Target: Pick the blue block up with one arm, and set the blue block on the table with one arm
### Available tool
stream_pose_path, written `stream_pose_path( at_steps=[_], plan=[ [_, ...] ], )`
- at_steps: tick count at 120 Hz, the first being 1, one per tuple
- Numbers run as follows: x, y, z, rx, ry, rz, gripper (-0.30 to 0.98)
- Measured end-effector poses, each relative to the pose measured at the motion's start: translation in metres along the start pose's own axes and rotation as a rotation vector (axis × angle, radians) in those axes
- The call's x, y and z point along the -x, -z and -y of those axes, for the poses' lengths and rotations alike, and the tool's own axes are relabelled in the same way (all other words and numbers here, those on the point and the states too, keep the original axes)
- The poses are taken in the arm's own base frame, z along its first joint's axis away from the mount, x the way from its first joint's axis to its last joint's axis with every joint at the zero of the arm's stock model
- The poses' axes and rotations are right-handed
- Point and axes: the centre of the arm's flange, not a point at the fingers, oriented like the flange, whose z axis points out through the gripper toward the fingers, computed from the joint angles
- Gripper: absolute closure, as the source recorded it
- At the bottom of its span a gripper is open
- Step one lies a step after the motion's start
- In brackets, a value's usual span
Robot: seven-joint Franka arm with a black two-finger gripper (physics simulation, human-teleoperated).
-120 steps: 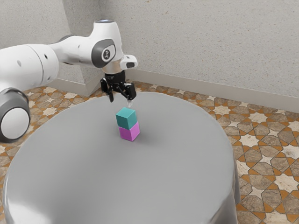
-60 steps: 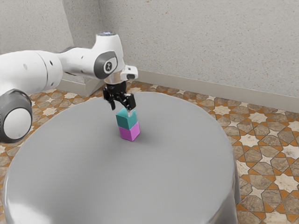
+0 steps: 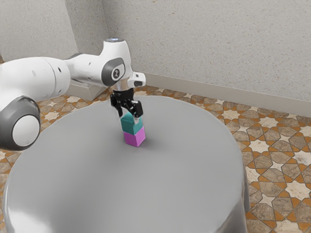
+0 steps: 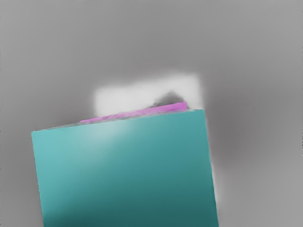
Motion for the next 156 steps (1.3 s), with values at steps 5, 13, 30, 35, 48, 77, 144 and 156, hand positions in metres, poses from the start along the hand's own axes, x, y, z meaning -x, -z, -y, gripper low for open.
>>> stream_pose_path(
  at_steps=[5, 13, 30, 35, 48, 77, 144, 156],
  plan=[
    [-0.002, -0.003, 0.001, 0.000, -0.002, 0.000, 0.00],
    [-0.005, -0.012, 0.002, 0.000, -0.005, 0.006, 0.00],
    [-0.008, -0.023, 0.003, 0.003, -0.009, 0.016, 0.00],
    [-0.008, -0.025, 0.003, 0.003, -0.009, 0.018, 0.01],
    [-0.010, -0.023, 0.004, 0.001, -0.010, 0.012, 0.11],
    [-0.010, -0.022, 0.006, -0.002, -0.009, 0.010, 0.27],
    [-0.022, -0.004, -0.085, -0.002, -0.127, -0.013, 0.37],
    [-0.024, -0.022, -0.093, 0.001, -0.135, 0.008, 0.37]
  ],
)
